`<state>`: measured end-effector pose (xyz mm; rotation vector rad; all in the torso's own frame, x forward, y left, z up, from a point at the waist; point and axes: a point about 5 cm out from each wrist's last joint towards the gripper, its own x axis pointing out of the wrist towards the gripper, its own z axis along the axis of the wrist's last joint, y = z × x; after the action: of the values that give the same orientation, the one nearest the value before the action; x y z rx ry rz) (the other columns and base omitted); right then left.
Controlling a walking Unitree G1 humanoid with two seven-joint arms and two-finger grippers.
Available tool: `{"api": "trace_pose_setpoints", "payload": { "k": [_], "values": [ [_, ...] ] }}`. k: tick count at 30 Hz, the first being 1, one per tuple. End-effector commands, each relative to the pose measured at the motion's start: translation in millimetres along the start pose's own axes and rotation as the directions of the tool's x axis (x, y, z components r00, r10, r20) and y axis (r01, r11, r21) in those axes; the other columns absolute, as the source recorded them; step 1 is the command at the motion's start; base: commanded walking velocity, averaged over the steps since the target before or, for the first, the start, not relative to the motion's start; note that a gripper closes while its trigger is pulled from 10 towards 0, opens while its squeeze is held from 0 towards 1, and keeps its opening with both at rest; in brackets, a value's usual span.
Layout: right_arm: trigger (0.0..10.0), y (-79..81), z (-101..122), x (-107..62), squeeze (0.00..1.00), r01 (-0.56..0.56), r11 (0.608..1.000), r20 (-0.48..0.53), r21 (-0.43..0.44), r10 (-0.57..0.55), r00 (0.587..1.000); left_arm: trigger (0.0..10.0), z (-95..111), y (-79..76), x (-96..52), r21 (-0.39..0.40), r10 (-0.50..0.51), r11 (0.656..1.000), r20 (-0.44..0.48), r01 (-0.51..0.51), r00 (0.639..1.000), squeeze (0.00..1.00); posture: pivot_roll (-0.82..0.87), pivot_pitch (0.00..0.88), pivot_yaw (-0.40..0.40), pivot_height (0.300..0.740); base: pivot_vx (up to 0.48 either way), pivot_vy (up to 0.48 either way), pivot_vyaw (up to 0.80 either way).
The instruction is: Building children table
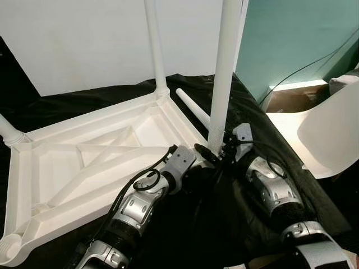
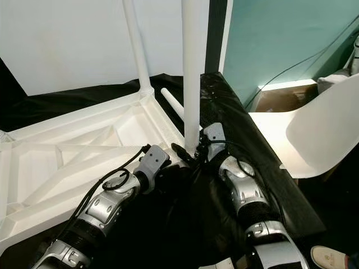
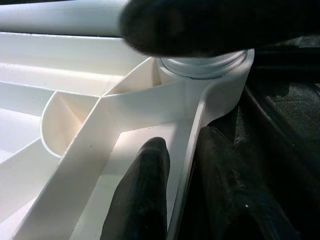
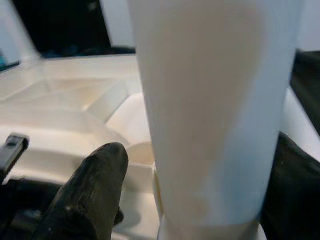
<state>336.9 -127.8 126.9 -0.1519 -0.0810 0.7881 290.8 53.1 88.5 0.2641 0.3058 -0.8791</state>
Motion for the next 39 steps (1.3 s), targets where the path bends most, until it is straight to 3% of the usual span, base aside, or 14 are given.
{"api": "trace_pose_setpoints", "payload": {
  "k": [1,2,3,4,6,7,25,26,28,30,31,37,38,39],
  "values": [
    [10.0,2.7,-5,1.2,0.0,-0.084,0.996,-0.057,0.004,0.084,0.995,10.0,-47,-18.2,-3.3,-0.096,-0.106,0.991,-0.185,0.09,0.977,0.0,0.08,0.0,0.004,0.74,0.0,0.0,0.0],
    [10.0,0.4,-9,-2.8,0.0,-0.159,0.985,-0.103,0.068,0.166,0.981,10.0,-47,-16.6,-3.9,-0.099,-0.094,0.992,-0.183,0.077,0.979,0.0,0.09,0.0,-0.006,0.74,0.0,0.0,0.0],
    [5.0,-0.3,-11,-4.3,0.0,-0.174,0.98,-0.109,0.096,0.184,0.977,10.0,-47,-16.2,-4.2,-0.1,-0.09,0.992,-0.183,0.073,0.979,0.0,0.09,0.0,-0.006,0.74,0.0,0.0,0.0],
    [2.5,-0.8,-11,-5.1,0.0,-0.176,0.978,-0.11,0.115,0.189,0.976,10.0,-47,-15.9,-4.4,-0.101,-0.087,0.992,-0.182,0.069,0.979,0.0,0.09,0.0,-0.006,0.74,0.0,0.0,0.0],
    [2.5,-1.0,-12,-5.4,0.0,-0.176,0.977,-0.11,0.123,0.189,0.976,10.0,-47,-15.9,-4.5,-0.102,-0.085,0.993,-0.181,0.067,0.98,0.0,0.09,0.0,-0.006,0.74,0.0,0.0,0.0],
    [0.0,0.7,-15,-5.6,0.0,-0.16,0.978,-0.114,0.137,0.176,0.978,10.0,-47,-16.3,-4.9,-0.103,-0.085,0.992,-0.182,0.067,0.98,0.0,0.09,0.0,-0.009,0.74,0.0,0.0,0.0],
    [0.0,46.5,-35,0.9,0.0,0.351,0.911,-0.032,0.218,-0.353,0.935,10.0,-47,-16.2,-5.3,-0.093,-0.096,0.992,-0.185,0.08,0.978,0.0,0.08,0.0,0.008,0.74,0.0,0.0,0.0],
    [7.6,39.6,-31,3.8,0.0,0.394,0.896,-0.034,0.206,-0.396,0.918,10.0,-46,-16.3,-4.9,-0.091,-0.101,0.992,-0.185,0.085,0.978,0.0,0.07,0.0,0.015,0.74,0.0,0.0,0.0],
    [10.0,36.9,-30,4.4,0.0,0.404,0.893,-0.039,0.198,-0.405,0.913,10.0,-46,-16.3,-4.6,-0.091,-0.102,0.992,-0.185,0.086,0.977,0.0,0.07,0.0,0.015,0.74,0.0,0.0,0.0],
    [10.0,33.5,-30,3.8,0.0,0.394,0.9,-0.048,0.186,-0.393,0.918,10.0,-46,-16.4,-4.2,-0.088,-0.104,0.992,-0.184,0.089,0.977,0.0,0.07,0.0,0.015,0.74,0.0,0.0,0.0],
    [10.0,32.1,-29,2.7,1.0,0.37,0.908,-0.045,0.195,-0.368,0.929,10.0,-45,-16.4,-3.7,-0.088,-0.104,0.992,-0.183,0.089,0.978,0.0,0.07,0.0,0.013,0.74,0.0,0.0,0.0],
    [10.0,25.7,-25,0.3,1.0,0.242,0.96,-0.041,0.138,-0.238,0.97,10.0,-44,-16.3,-2.6,-0.086,-0.104,0.992,-0.181,0.089,0.978,0.0,0.06,0.0,0.013,0.74,0.0,0.0,0.0],
    [10.0,17.8,-20,-0.8,0.0,0.196,0.98,-0.033,0.044,-0.194,0.98,10.0,-44,-16.3,-2.8,-0.087,-0.103,0.992,-0.181,0.089,0.978,0.0,0.06,0.0,0.013,0.74,0.0,0.0,0.0],
    [10.0,12.0,-14,-0.7,0.0,0.16,0.987,-0.029,-0.009,-0.16,0.987,10.0,-44,-16.5,-2.8,-0.089,-0.104,0.992,-0.18,0.089,0.978,0.0,0.06,0.0,0.013,0.74,0.0,0.0,0.0]
  ]
}}
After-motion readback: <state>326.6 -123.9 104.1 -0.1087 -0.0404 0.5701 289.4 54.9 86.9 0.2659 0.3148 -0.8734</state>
